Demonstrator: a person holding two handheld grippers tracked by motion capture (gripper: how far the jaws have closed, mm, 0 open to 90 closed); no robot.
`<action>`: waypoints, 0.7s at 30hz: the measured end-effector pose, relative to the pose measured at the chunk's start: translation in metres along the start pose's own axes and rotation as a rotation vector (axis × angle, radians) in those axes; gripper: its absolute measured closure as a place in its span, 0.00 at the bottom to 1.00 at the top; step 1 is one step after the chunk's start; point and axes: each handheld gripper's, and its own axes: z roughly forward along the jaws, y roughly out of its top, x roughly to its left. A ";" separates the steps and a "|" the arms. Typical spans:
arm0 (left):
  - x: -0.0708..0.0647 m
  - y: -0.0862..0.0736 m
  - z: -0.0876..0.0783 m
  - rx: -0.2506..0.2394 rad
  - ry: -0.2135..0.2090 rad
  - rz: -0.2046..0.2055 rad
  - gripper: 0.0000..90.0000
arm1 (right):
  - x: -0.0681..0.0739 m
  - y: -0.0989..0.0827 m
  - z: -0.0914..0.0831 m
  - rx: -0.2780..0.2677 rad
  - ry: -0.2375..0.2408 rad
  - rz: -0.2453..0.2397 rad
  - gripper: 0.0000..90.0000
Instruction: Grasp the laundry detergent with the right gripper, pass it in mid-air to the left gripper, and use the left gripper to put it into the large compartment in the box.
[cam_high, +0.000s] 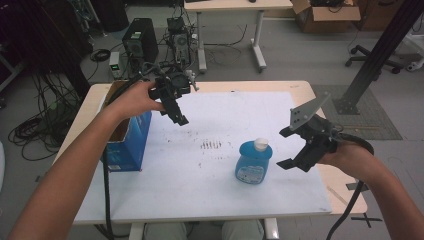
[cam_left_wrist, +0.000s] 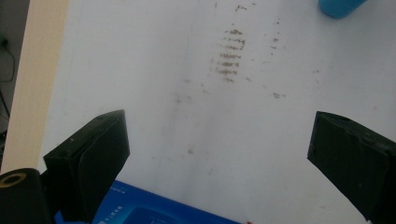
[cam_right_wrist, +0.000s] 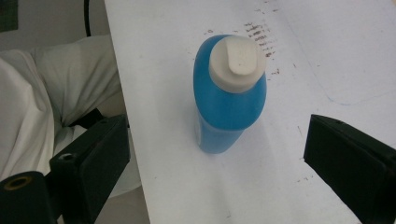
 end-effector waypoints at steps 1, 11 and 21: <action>0.000 0.000 0.000 0.004 0.001 0.003 0.07 | 0.000 -0.001 0.001 -0.003 0.001 0.002 0.07; 0.001 -0.001 0.000 -0.002 0.003 -0.001 0.07 | 0.000 -0.018 0.013 -0.045 0.003 0.029 0.08; 0.001 0.000 0.000 -0.001 0.000 -0.007 0.07 | -0.001 -0.032 0.021 -0.104 -0.003 0.041 0.08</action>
